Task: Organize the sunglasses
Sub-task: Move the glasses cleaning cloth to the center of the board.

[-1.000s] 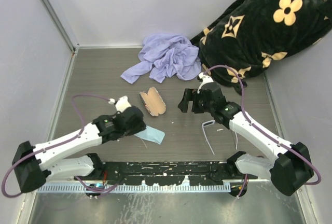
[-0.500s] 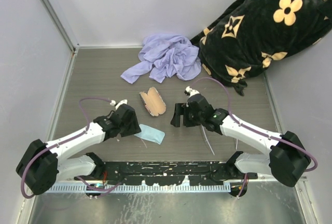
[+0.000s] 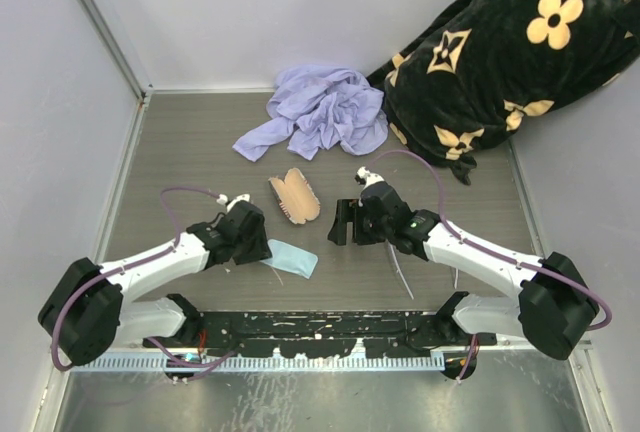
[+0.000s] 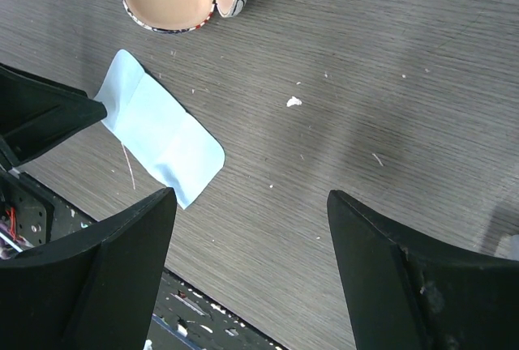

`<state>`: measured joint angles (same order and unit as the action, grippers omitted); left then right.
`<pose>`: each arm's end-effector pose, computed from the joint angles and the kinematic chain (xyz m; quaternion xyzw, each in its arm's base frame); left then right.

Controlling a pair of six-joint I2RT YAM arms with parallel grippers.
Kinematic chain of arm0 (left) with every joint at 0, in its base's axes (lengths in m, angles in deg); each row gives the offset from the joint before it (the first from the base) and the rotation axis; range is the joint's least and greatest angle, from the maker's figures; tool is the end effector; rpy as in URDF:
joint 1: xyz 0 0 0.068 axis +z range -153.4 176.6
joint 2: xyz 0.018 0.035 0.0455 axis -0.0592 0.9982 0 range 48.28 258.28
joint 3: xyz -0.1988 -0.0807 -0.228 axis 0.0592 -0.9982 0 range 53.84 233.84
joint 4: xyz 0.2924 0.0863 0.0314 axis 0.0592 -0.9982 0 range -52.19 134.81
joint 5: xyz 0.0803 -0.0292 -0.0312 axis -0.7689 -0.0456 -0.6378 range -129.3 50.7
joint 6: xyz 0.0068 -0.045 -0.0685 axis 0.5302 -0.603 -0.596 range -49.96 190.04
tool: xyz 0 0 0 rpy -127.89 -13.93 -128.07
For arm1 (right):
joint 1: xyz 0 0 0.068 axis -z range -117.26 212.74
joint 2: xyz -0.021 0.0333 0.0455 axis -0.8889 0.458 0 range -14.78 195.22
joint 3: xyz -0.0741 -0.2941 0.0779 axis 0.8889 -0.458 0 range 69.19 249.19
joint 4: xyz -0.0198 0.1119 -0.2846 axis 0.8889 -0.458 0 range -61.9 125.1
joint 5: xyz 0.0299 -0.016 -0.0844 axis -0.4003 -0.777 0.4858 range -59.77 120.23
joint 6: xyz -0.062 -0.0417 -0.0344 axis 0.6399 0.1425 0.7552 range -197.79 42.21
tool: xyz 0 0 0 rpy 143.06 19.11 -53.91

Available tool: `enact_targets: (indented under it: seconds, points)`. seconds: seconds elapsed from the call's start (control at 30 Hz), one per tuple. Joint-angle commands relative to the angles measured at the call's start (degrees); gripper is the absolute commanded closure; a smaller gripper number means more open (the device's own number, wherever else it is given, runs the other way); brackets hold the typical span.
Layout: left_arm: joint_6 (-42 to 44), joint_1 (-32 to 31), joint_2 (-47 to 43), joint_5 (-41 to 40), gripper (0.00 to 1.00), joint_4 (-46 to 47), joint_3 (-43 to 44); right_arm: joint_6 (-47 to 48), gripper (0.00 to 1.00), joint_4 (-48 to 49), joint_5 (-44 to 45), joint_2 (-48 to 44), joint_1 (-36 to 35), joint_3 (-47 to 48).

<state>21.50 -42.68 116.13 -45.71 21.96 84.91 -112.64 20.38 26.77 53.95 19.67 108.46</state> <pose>0.1974 -0.1511 0.1440 -0.0923 0.9593 -0.1424 0.2258 0.2145 0.2065 0.2052 -0.0778 0.9175 0.2663 0.2850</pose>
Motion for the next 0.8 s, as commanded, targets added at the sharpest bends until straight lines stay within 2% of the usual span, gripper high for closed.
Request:
enact_targets:
  seconds: [0.0, 0.1, 0.23, 0.53, 0.6, 0.77]
  points:
    - [0.81, 0.21, -0.83, -0.75, 0.57, -1.14, 0.71, 0.20, 0.19, 2.01, 1.09, -0.86, -0.41, 0.46]
    - [0.20, 0.21, -0.97, 0.71, 0.61, -0.28, -0.12, 0.23, 0.19, 2.19, 1.18, -0.57, -0.40, 0.31]
    - [-1.31, -0.57, -0.91, 3.21, 0.74, 1.67, -1.51, 0.35, 0.19, 2.40, 1.18, -0.23, -0.35, 0.43]
    - [-9.42, -11.29, -0.70, -1.41, 0.86, 2.46, -2.54, 1.01, 0.18, 1.76, 2.28, 0.02, -0.43, 0.67]
    - [-11.03, -13.24, -1.04, -2.39, 0.83, 1.79, -2.53, 1.30, 0.18, 1.36, 2.45, -0.02, -0.37, 0.58]
    - [-12.80, -13.60, -6.57, -7.23, 0.57, -4.72, -2.52, 4.45, 0.14, 0.57, 1.82, -0.18, -0.39, 0.78]
